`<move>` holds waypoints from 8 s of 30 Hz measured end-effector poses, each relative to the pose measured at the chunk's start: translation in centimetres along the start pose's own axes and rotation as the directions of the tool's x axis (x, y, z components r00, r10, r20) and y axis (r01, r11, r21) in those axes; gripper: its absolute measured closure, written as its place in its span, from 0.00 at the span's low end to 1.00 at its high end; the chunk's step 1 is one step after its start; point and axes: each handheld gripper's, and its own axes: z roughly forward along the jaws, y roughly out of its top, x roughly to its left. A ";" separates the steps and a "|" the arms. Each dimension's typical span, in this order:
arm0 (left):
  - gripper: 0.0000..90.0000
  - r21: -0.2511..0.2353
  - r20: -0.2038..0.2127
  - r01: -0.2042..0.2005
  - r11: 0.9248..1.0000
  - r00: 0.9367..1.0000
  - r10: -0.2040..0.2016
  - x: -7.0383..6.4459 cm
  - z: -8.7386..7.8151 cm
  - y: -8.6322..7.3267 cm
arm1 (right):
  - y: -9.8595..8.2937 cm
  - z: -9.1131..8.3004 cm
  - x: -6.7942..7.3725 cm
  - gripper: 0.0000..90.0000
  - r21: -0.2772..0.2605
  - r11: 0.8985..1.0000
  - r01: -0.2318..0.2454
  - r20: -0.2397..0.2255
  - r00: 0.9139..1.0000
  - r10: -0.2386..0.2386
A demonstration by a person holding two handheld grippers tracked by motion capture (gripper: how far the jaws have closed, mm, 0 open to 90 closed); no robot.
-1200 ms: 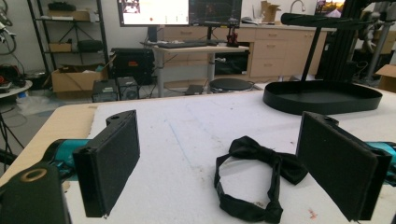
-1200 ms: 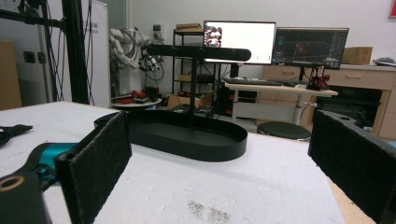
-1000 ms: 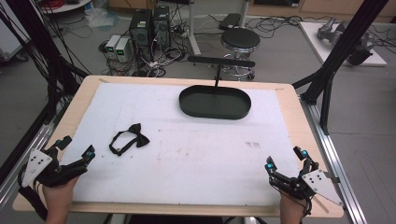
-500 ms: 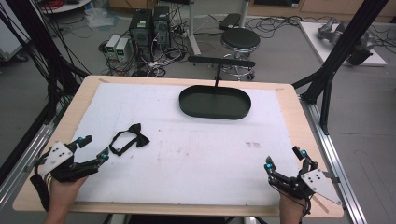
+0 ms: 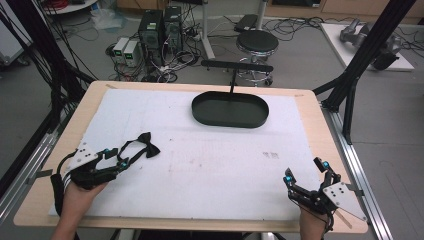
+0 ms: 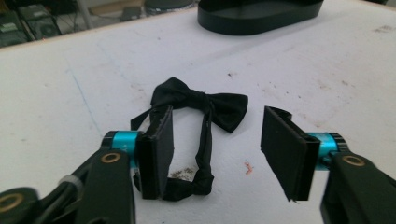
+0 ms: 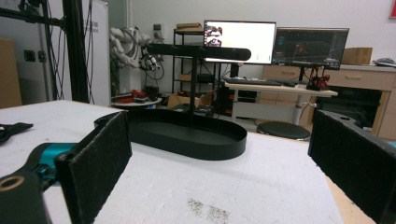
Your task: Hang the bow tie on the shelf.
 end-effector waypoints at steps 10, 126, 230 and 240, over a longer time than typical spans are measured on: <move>0.60 0.142 0.035 0.035 0.989 0.999 -0.041 0.5 3.0 0.2 | -0.2 -0.2 -0.3 0.06 0.002 1.000 -0.008 0.002 1.000 0.008; 0.98 -0.445 0.192 0.132 0.886 0.980 -0.049 -5.7 21.7 20.8 | -0.7 0.1 -0.1 0.06 -0.026 0.999 0.025 0.001 1.000 -0.025; 0.13 -0.474 -0.294 -0.044 0.879 0.949 -0.111 1.0 -8.7 -0.5 | -0.2 -0.9 0.8 0.06 -0.001 0.999 0.034 0.118 0.992 -0.034; 0.13 -0.471 -0.305 -0.023 0.882 0.942 -0.139 1.7 -8.1 -2.0 | -0.4 -0.8 0.9 0.06 0.009 1.000 0.027 0.113 0.993 -0.028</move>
